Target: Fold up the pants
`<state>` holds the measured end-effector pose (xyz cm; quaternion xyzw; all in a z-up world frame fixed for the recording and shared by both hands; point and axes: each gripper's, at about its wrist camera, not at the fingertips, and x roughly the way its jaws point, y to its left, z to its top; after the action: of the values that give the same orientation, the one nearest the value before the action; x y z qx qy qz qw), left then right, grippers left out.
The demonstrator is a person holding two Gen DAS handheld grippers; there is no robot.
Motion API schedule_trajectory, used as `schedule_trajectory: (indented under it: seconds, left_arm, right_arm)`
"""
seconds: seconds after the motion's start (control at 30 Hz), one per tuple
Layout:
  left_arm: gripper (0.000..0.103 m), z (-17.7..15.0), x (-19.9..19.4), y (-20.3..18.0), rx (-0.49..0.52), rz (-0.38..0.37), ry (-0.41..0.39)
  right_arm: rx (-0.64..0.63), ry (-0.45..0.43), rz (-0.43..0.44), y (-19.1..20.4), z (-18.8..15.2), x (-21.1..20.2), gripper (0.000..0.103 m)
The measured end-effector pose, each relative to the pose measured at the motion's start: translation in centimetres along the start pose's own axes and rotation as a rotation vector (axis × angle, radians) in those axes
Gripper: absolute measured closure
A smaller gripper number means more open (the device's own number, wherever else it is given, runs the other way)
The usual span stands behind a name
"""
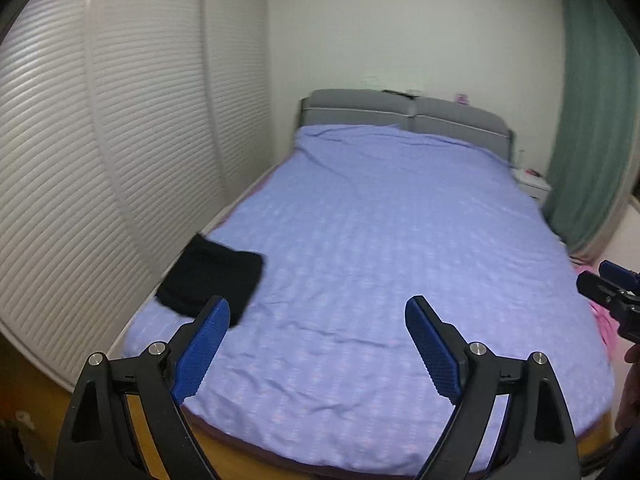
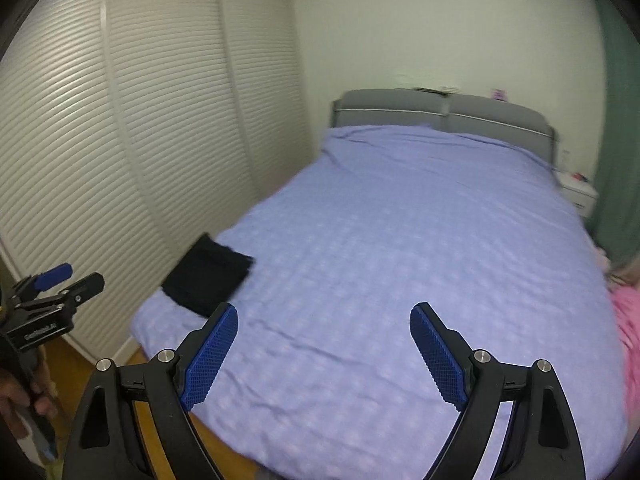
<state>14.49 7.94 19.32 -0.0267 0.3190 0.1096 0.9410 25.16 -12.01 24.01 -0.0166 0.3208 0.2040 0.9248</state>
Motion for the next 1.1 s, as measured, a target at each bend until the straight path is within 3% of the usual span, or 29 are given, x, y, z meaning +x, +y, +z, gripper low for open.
schedule_trajectory:
  seconds: [0.27,0.53,0.73,1.1]
  left_arm:
    - [0.013,-1.4,-2.8,-3.6,0.035,-0.060,0.011]
    - [0.013,-4.4,-4.5,-4.2,0.106,-0.093,0.064]
    - [0.013,-5.8,-5.3,-4.4,0.166,-0.117,0.072]
    - [0.013,-5.8,-6.1,-3.8,0.151,-0.109,0.020]
  right_arm:
    - [0.055,-0.028,-0.210,-4.5,-3.7,-7.5,0.014]
    - [0.153,-0.024,-0.370,-4.3,-8.4,-12.8,0.014]
    - [0.179,-0.008,-0.405,-2.7,-10.5,-14.4,0.014]
    - [0.205,-0.062,-0.422,-2.2,-10.3,-15.0,0.014]
